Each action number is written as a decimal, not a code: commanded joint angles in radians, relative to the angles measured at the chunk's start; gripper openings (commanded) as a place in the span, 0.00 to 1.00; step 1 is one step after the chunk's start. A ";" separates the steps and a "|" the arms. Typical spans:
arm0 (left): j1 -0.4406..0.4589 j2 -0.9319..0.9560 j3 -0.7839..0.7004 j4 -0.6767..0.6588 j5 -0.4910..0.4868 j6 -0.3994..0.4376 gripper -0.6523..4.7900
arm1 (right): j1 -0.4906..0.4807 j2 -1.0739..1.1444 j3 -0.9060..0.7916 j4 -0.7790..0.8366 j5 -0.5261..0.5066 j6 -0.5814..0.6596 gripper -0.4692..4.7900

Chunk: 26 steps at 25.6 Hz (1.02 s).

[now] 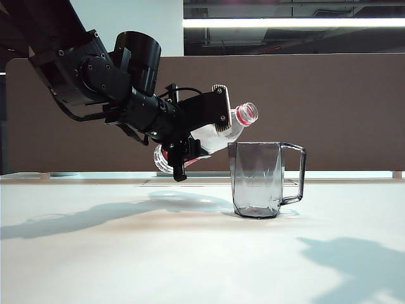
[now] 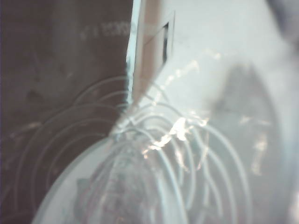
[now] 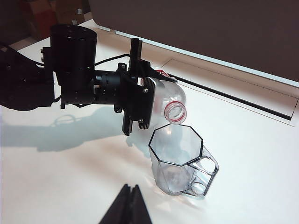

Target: Pick up the mineral water bottle with the left hand on the table and pour water into the mug until it's half full.

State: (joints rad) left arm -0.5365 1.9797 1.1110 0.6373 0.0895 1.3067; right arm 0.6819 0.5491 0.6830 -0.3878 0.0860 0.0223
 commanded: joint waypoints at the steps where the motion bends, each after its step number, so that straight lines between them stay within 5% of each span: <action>1: 0.000 -0.013 0.010 0.065 0.004 0.051 0.44 | 0.000 -0.003 0.010 0.018 -0.002 0.003 0.09; 26: 0.000 -0.013 0.010 0.120 0.004 0.164 0.44 | 0.000 -0.006 0.010 0.018 -0.018 0.003 0.09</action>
State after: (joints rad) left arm -0.5354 1.9797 1.1110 0.6956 0.0895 1.4624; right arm 0.6819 0.5465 0.6830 -0.3878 0.0750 0.0223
